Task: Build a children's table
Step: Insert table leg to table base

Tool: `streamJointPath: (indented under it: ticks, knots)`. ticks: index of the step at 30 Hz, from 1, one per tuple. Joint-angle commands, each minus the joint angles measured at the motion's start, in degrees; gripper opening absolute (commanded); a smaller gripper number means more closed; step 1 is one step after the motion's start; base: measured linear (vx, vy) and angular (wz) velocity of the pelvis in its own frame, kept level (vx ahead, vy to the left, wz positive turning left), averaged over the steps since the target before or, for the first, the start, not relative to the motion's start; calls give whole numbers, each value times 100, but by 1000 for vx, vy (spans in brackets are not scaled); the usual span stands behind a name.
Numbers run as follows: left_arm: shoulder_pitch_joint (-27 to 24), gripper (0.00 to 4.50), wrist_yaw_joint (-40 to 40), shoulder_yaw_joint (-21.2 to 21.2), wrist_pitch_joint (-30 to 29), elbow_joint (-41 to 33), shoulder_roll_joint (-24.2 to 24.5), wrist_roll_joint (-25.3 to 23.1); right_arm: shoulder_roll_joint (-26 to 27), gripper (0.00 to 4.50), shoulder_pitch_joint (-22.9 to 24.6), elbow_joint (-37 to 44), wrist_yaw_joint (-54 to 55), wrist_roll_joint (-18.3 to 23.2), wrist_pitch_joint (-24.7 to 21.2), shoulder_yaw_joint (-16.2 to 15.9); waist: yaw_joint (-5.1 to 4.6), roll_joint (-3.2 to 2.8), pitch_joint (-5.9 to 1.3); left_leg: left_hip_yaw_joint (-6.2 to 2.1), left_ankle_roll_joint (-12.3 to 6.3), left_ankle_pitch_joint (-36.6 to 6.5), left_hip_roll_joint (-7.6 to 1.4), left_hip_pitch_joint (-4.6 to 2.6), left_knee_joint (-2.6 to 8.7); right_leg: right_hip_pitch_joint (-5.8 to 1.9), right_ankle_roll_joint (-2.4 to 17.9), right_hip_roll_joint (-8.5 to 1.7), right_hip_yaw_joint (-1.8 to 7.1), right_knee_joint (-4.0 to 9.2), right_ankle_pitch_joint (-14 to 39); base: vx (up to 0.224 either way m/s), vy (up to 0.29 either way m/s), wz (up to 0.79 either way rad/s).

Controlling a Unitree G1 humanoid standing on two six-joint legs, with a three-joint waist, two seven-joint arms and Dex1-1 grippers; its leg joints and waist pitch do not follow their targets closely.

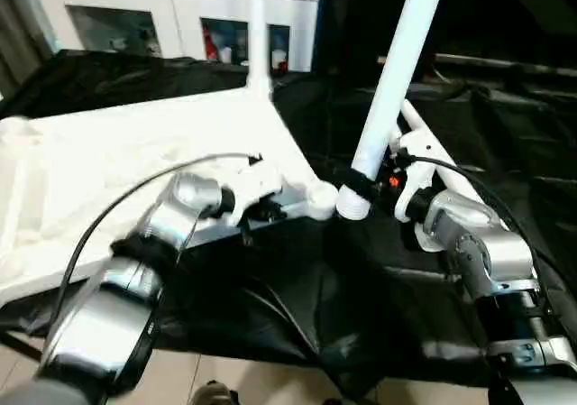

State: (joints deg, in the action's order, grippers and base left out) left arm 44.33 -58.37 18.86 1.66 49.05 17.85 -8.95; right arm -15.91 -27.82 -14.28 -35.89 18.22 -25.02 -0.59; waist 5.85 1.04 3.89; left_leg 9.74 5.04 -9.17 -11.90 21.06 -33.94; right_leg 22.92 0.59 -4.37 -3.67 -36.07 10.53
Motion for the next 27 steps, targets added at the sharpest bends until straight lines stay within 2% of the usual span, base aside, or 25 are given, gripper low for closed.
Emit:
streamJointPath:
  ticks: [1, 3, 6, 7, 8, 9, 13, 16, 19, 22, 27]
  knots:
    - [-227, 0, -73, 379, -2, 49, 44, -310, 1, 190, -147, -29, 40, -26, -44, 6, -7, -6, -442, -3, 7, -1451, -93, -88, 385, -286, 1082, -347, 247, 510, 1491, 0, 0, 0]
    - [-295, 0, -71, 428, 4, -28, 105, -398, 31, 190, -171, -45, 57, -63, 31, -22, -10, -10, -442, -14, 47, -1444, -96, -76, 397, -289, 1031, -355, 247, 505, 1532, 0, 0, 0]
    - [-426, 0, -104, 382, 139, -226, 150, -382, 184, 190, -291, -132, 40, 4, 14, -33, -31, 23, -449, -10, 45, -1386, -92, -66, 394, -287, 1004, -356, 251, 499, 1472, 0, 0, 0]
    - [-435, 0, -106, 370, 140, -245, 150, -371, 198, 190, -312, -171, 18, -5, 17, -58, -43, 9, -453, -9, 35, -1350, -92, -58, 394, -284, 1028, -355, 253, 486, 1405, 0, 0, 0]
    - [-447, 0, -99, 358, 158, -277, 149, -350, 219, 190, -345, -262, -11, -37, 48, -99, -55, 37, -455, -8, 27, -1312, -92, -56, 393, -285, 1047, -351, 248, 479, 1346, 0, 0, 0]
    - [-453, 0, -87, 355, 175, -297, 149, -339, 229, 190, -363, -329, -26, -66, 78, -123, -60, 14, -455, -6, 27, -1296, -95, -60, 393, -277, 1077, -350, 251, 475, 1301, 0, 0, 0]
    - [-484, 0, -190, 269, 145, -428, 99, -159, 326, 190, -505, -774, -40, -173, 293, -145, -62, 11, -453, 2, 34, -1327, -99, -64, 390, -268, 1123, -363, 255, 475, 1293, 0, 0, 0]
    - [-538, 0, -239, 252, 104, -545, 99, -128, 387, 190, -618, -1055, -56, -264, 375, -204, -64, 44, -453, 6, 21, -1293, -100, -64, 394, -272, 1112, -361, 254, 473, 1302, 0, 0, 0]
    - [-606, 0, -349, 259, 151, -669, 143, -98, 425, 190, -696, -1218, -48, -295, 440, -202, -69, 34, -449, 2, 22, -1278, -108, -61, 402, -271, 1097, -368, 257, 465, 1313, 0, 0, 0]
    - [-666, 0, -411, 260, 168, -781, 188, -83, 449, 190, -787, -1437, -61, -312, 536, -197, -63, 50, -456, 10, 10, -1228, -111, -60, 396, -273, 1113, -370, 264, 451, 1192, 0, 0, 0]
    - [-712, 0, -475, 282, 188, -893, 244, -75, 471, 190, -869, -1683, -159, -361, 563, -257, -74, 43, -440, 8, 24, -1323, -112, -64, 409, -263, 1086, -370, 262, 474, 1375, 0, 0, 0]
